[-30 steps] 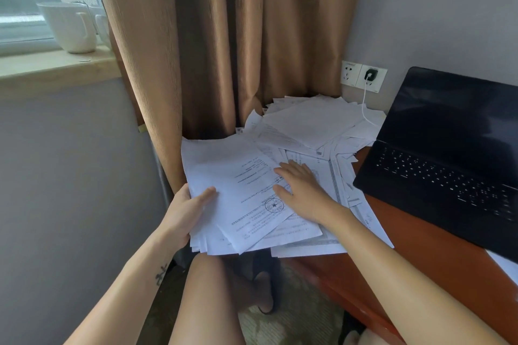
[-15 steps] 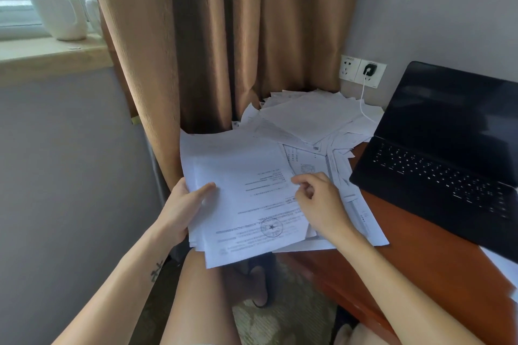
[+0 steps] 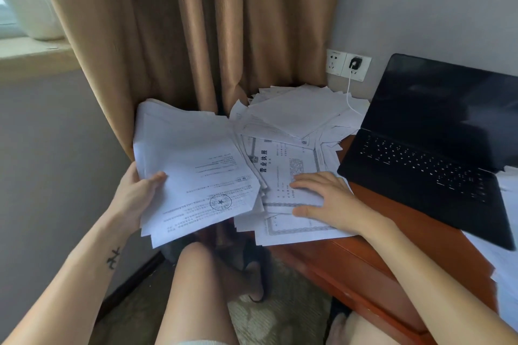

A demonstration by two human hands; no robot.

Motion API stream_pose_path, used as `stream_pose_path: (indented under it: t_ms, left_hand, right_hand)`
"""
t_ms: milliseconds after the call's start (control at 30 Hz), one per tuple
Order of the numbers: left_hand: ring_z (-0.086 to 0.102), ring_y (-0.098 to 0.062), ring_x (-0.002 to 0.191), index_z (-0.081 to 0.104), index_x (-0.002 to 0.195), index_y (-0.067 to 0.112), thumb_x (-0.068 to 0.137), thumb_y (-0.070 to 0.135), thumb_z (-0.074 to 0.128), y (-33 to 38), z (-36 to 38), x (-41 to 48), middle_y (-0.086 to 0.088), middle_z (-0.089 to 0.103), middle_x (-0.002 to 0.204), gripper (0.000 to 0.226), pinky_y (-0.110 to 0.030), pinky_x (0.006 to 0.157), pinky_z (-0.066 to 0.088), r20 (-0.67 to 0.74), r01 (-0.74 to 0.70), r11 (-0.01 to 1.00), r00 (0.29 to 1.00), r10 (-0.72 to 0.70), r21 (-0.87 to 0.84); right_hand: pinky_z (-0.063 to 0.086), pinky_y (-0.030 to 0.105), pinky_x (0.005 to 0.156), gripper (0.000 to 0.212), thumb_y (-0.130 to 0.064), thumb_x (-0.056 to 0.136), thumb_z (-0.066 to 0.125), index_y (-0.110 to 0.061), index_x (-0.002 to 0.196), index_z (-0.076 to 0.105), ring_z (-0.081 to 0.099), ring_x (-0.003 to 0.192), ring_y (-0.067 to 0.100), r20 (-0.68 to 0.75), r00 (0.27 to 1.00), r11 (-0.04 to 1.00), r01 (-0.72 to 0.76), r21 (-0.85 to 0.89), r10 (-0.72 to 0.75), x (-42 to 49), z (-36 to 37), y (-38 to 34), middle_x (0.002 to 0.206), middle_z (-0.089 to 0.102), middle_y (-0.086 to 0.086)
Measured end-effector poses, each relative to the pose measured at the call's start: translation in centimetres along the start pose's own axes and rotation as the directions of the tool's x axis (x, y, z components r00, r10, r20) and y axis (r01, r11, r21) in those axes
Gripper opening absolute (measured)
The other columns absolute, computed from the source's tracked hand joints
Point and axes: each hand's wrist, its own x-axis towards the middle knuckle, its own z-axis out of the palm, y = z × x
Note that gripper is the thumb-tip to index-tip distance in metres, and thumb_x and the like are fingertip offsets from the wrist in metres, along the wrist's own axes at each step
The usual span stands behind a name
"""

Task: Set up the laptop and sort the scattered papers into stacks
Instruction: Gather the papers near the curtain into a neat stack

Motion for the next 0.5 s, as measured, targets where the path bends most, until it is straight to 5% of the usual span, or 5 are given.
stream_pose_path:
  t_ms: [133,333,400,500]
  left_hand:
    - [0.072,-0.038,0.105,0.057,0.129,0.025,0.103,0.009,0.062,0.0,0.0,-0.4,-0.010,0.072,0.120,0.032,-0.061,0.096,0.056,-0.002,0.007,1.000,1.000,-0.007,-0.005]
    - [0.073,-0.038,0.103,0.061,0.122,0.028,0.102,0.009,0.064,0.4,-0.7,-0.5,-0.010,0.075,0.118,0.027,-0.061,0.095,0.056,0.000,0.005,1.000,1.000,-0.005,0.006]
    - [0.073,-0.039,0.103,0.061,0.122,0.028,0.102,0.010,0.064,0.4,-1.0,-0.6,-0.010,0.075,0.117,0.027,-0.062,0.095,0.056,-0.001,0.007,1.000,1.000,-0.007,0.005]
    - [0.073,-0.037,0.102,0.060,0.125,0.027,0.102,0.010,0.063,0.2,-1.0,-0.7,-0.010,0.074,0.118,0.029,-0.060,0.094,0.057,-0.001,0.002,1.000,1.000,-0.002,-0.015]
  right_hand:
    - [0.026,0.022,0.102,0.052,-0.066,0.085,0.060,-0.043,0.131,0.060,0.037,0.121,-0.004,-0.138,0.990,1.000,0.023,0.002,-0.022,0.7,0.4,0.4,0.132,0.048,-0.033]
    - [0.053,0.036,0.073,0.012,-0.023,0.092,0.073,-0.020,0.103,0.074,0.064,0.084,0.014,-0.486,0.860,0.979,0.064,-0.196,-0.153,0.9,0.5,1.1,0.093,0.072,-0.009]
    - [0.044,0.029,0.060,0.009,-0.027,0.093,0.071,-0.019,0.098,0.073,0.057,0.071,0.010,-0.563,0.824,0.997,0.020,-0.077,-0.061,1.0,0.3,1.4,0.079,0.065,-0.011]
    - [0.034,0.028,0.050,0.024,-0.034,0.098,0.065,-0.014,0.084,0.063,0.040,0.055,0.007,-0.621,0.751,0.944,-0.008,0.329,0.223,1.2,-0.1,1.8,0.061,0.048,-0.005]
